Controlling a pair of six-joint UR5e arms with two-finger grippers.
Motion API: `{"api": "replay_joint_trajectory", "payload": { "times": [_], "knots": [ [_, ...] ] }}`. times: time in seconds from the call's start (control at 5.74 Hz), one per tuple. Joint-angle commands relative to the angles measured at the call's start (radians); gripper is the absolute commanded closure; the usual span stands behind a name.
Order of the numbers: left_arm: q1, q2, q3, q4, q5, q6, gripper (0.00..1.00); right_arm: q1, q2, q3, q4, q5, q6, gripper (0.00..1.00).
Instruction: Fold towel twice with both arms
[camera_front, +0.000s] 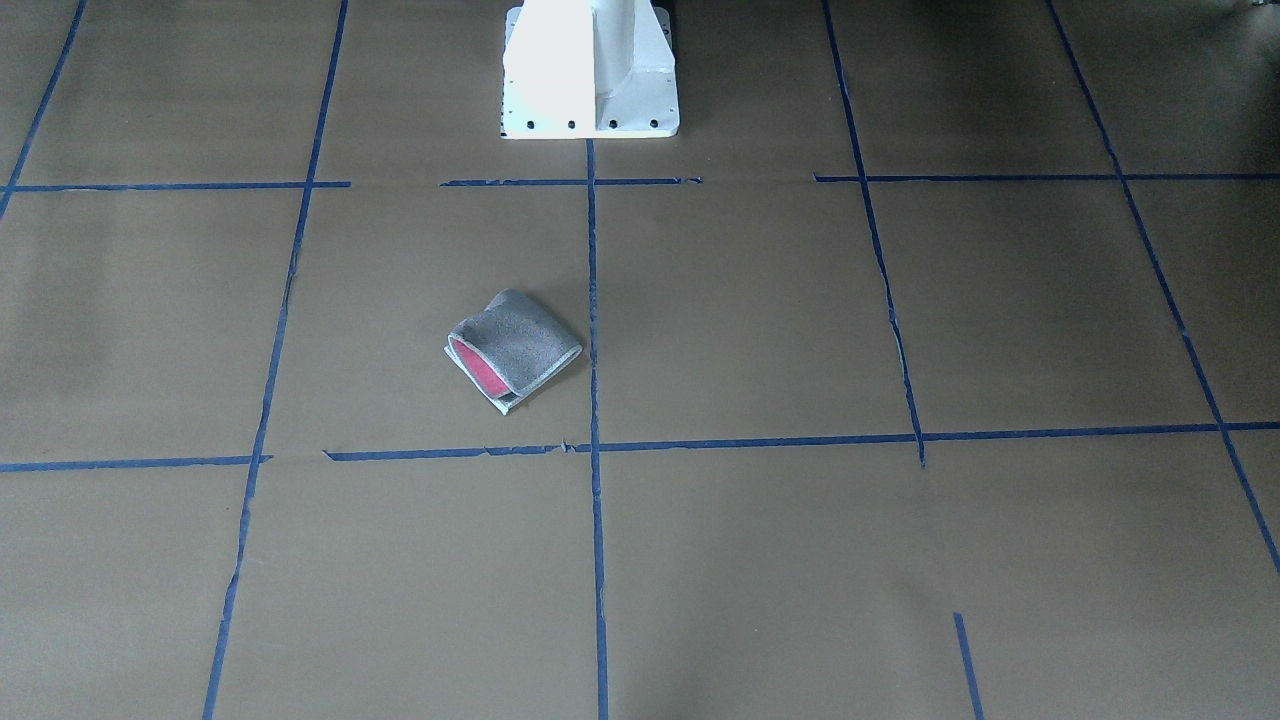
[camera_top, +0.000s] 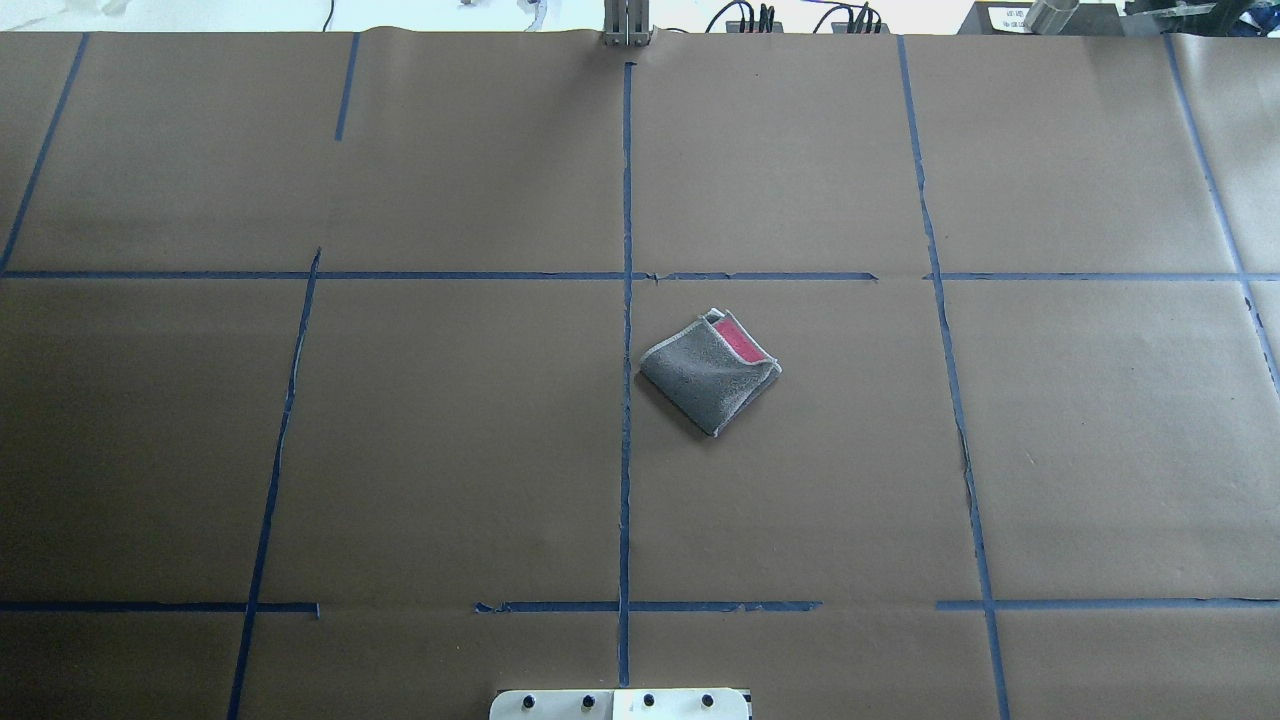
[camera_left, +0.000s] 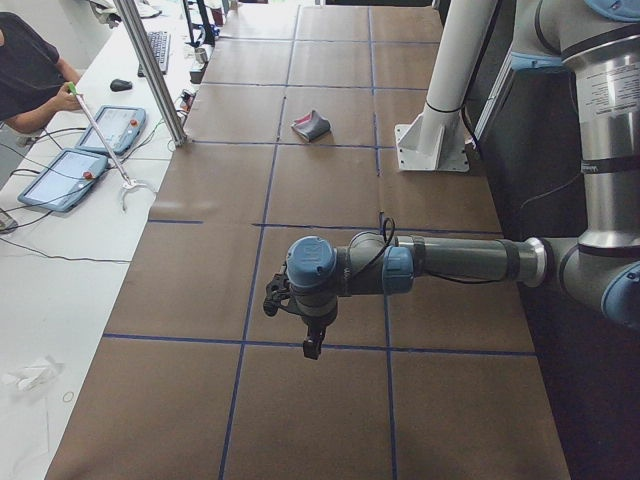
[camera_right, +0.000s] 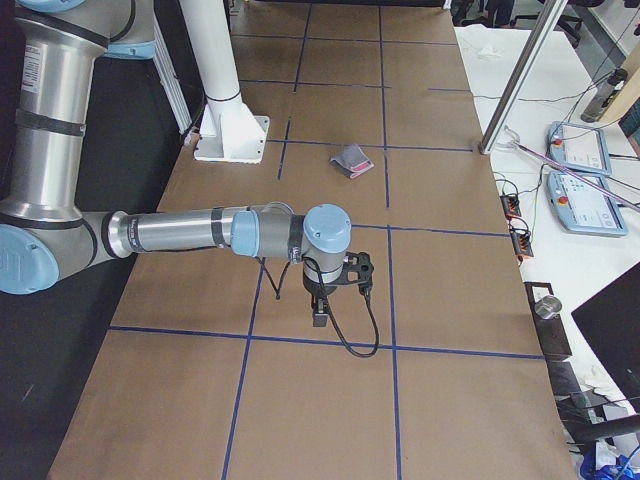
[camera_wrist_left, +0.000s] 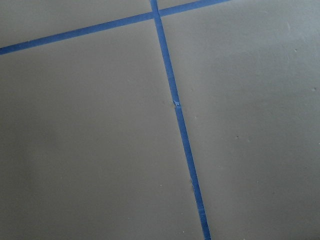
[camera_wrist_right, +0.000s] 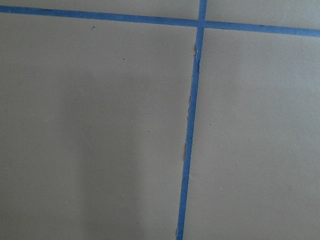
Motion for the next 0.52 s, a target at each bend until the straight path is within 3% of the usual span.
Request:
{"api": "replay_joint_trajectory", "payload": {
  "times": [0.0, 0.35],
  "knots": [
    [-0.002, 0.006, -0.014, 0.001, -0.004, 0.002, 0.00, 0.000, -0.011, 0.013, -0.003, 0.000, 0.000, 0.00],
    [0.000, 0.003, -0.007, -0.001, 0.002, 0.000, 0.00, 0.000, -0.023, 0.020, -0.005, 0.003, 0.000, 0.00]
  ]
}}
